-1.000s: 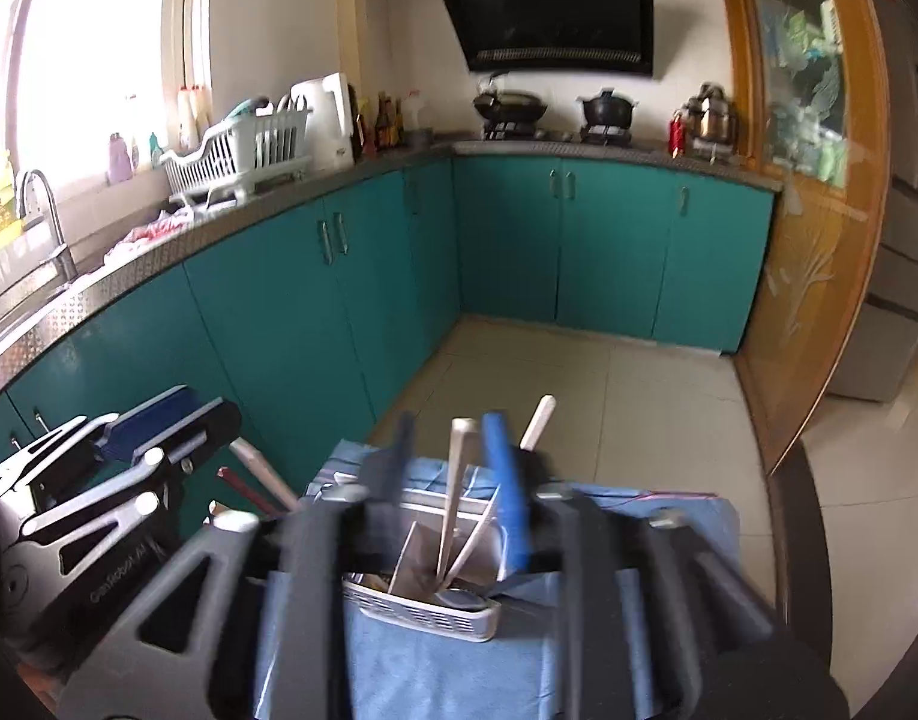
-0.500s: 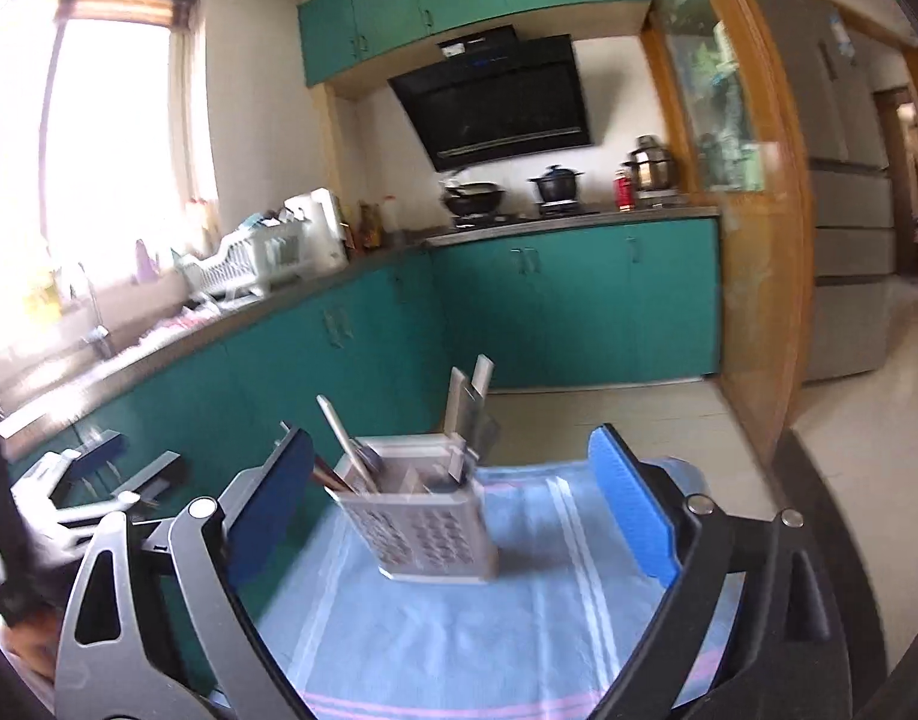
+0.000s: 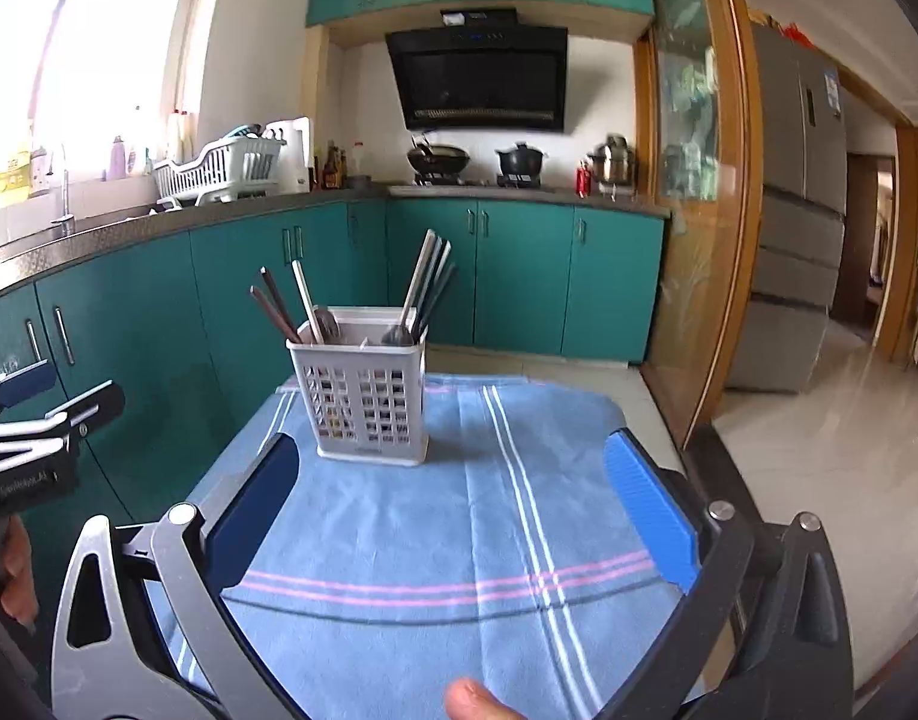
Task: Organize utensils
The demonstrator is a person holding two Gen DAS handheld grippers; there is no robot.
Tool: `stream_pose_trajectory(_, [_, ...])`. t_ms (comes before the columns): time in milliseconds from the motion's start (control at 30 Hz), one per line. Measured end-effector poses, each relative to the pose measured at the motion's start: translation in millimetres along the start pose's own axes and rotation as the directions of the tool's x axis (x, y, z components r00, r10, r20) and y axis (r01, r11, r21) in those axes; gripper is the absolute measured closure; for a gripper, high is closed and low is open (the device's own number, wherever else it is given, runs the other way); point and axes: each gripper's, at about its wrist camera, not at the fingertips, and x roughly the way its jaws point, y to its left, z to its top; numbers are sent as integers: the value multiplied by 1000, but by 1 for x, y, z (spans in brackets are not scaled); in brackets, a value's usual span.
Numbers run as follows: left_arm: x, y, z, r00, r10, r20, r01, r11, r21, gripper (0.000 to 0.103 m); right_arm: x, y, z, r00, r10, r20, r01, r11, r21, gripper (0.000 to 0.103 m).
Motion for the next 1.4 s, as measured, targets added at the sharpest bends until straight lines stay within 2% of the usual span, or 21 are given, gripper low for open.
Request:
stream_pose_trajectory(100, [-9, -9, -6, 1000, 18, 9, -18, 999, 32, 4, -3, 0, -9, 1000, 13, -15, -13, 999, 38, 3])
stream_pose_trajectory(233, [-18, -12, -16, 1000, -12, -14, 12, 1000, 27, 4, -7, 3, -20, 999, -14, -35, 15, 1000, 24, 3])
stream_pose_trajectory(500, [-27, -17, -21, 1000, -11, -18, 11, 999, 38, 4, -17, 3, -30, 999, -6, -44, 6, 1000, 17, 3])
stream_pose_trajectory(1400, [-27, -21, -20, 999, -19, -38, 21, 999, 48, 4, -23, 7, -29, 1000, -19, -23, 19, 1000, 3, 3])
